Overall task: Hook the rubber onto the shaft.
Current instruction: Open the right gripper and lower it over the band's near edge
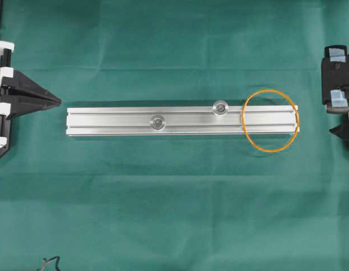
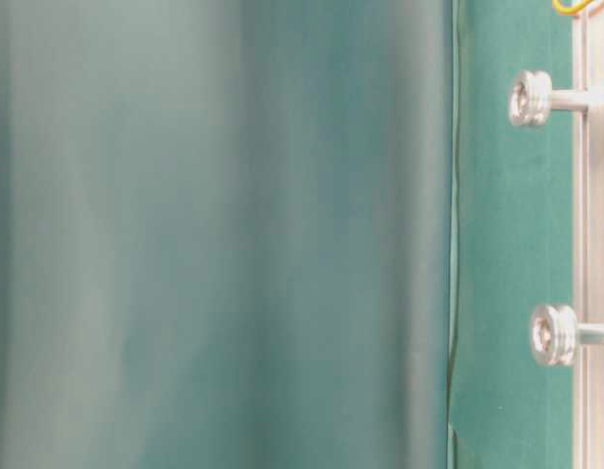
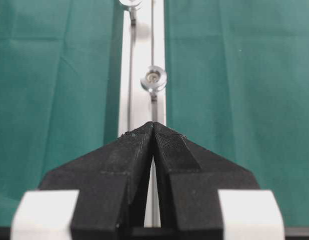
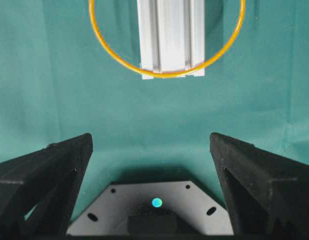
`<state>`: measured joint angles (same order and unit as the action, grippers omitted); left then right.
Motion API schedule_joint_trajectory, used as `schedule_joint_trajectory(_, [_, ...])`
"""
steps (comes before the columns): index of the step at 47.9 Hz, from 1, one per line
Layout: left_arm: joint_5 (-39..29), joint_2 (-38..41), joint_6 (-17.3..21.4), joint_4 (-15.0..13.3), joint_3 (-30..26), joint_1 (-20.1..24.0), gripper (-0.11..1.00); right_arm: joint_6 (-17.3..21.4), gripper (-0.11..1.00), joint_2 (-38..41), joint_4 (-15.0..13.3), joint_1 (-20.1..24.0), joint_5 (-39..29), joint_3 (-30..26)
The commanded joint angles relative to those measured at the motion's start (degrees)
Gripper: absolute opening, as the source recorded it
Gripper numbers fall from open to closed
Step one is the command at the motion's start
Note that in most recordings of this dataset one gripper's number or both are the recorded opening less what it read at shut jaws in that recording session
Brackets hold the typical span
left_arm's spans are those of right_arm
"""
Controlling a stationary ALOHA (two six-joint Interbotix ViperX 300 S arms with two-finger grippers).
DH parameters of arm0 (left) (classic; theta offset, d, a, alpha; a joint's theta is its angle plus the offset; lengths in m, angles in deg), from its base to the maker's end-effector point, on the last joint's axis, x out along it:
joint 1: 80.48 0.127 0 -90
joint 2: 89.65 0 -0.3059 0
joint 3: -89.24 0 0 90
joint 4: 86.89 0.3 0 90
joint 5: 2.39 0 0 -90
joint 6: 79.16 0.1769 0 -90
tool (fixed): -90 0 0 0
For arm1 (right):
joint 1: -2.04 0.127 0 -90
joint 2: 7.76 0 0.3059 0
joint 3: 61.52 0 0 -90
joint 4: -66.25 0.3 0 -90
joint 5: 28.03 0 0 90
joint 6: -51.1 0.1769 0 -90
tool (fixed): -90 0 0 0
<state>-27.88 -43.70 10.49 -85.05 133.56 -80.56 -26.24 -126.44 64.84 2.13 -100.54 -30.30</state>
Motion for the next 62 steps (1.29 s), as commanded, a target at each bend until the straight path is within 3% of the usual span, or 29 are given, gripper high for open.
schedule_joint_trajectory(1, [0.35,0.18,0.09,0.18,-1.76,0.18,0.0,0.18,0.97,0.0,-0.09,0.0,0.0,-1.49])
schedule_joint_trajectory(31, [0.26,0.18,0.09,0.18,-1.93,0.09,0.0,0.09,0.97,1.58,0.18,-0.09,1.41,-1.67])
schedule_joint_trajectory(62, [0.35,0.18,0.09,0.18,-2.02,0.18,0.0,0.09,0.97,12.48,0.26,-0.09,9.67,-6.33])
